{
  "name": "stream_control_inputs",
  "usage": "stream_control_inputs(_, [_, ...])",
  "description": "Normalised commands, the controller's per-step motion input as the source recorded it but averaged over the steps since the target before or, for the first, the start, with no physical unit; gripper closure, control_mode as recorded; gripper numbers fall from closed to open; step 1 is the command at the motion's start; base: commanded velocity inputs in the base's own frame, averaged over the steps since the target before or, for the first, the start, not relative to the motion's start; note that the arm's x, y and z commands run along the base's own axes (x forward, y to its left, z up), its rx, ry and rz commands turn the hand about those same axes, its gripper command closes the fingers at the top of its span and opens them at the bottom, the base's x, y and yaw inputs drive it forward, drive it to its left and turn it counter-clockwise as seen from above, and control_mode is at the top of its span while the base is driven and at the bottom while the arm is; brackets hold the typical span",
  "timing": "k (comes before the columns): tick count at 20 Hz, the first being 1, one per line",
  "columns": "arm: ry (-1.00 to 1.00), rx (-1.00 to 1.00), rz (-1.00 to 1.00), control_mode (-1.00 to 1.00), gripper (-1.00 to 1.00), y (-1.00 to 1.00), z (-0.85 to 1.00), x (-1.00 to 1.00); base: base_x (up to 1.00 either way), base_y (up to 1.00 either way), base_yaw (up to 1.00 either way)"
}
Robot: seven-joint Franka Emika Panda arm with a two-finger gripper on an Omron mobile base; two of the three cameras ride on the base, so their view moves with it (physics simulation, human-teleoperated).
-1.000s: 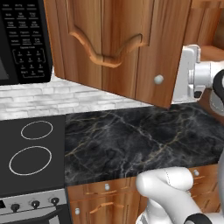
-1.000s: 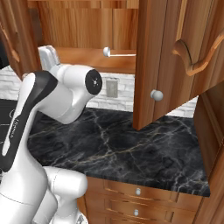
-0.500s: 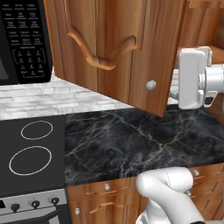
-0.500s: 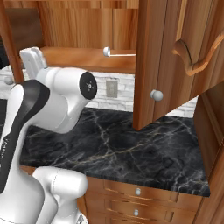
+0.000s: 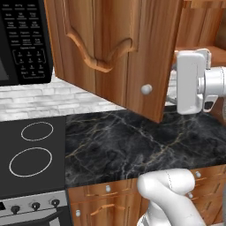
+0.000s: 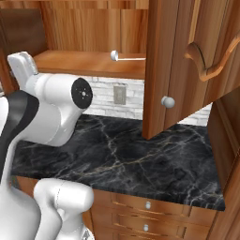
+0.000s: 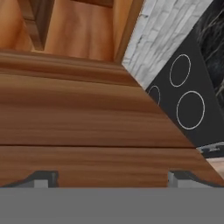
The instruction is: Open the cabinet and move the ladle to the pot. Then close the cabinet.
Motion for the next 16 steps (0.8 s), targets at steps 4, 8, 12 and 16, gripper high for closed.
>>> stream_control_inputs(4, [0.00,0.00,0.00,-1.00,-1.00,0.34,0.00,-0.09,0.00,0.00,0.00])
stream_control_inputs(8, [0.00,0.00,0.00,-1.00,-1.00,0.35,0.00,-0.11,0.00,0.00,0.00])
stream_control_inputs(12, [0.00,0.00,0.00,-1.00,-1.00,0.25,0.00,0.00,0.00,0.00,0.00])
stream_control_inputs(16, [0.00,-0.02,-0.03,-1.00,-1.00,-0.02,0.00,0.18,0.00,0.00,0.00])
